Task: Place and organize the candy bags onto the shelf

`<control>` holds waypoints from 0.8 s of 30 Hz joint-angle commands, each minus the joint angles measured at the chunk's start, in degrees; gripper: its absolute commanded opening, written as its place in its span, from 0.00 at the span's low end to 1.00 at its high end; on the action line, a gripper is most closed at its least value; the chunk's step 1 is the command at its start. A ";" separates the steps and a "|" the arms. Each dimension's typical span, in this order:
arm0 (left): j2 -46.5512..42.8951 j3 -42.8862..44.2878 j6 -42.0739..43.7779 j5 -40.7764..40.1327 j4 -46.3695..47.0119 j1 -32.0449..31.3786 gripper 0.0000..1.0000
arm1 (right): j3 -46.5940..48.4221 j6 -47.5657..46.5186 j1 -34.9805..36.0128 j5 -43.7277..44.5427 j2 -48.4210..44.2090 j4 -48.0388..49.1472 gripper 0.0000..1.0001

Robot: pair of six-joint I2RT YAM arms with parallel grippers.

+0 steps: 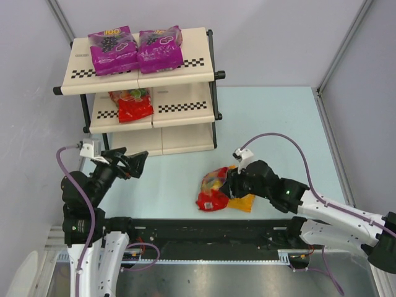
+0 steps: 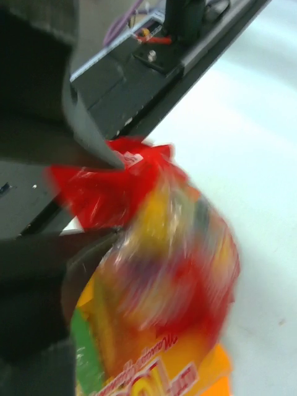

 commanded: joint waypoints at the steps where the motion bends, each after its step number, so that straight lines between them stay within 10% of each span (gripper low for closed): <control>1: -1.40 0.12 -0.43 3.49 -2.54 -0.07 0.98 | 0.19 3.35 3.31 14.76 -3.61 -3.90 0.61; 8: -2.72 -3.56 -3.58 7.62 0.00 -0.07 0.96 | -1.48 10.83 1.82 24.01 -10.57 -6.97 0.69; 24: -2.98 -3.39 -1.48 6.93 -3.51 -0.16 0.94 | 2.81 7.32 9.01 9.69 17.53 19.20 0.23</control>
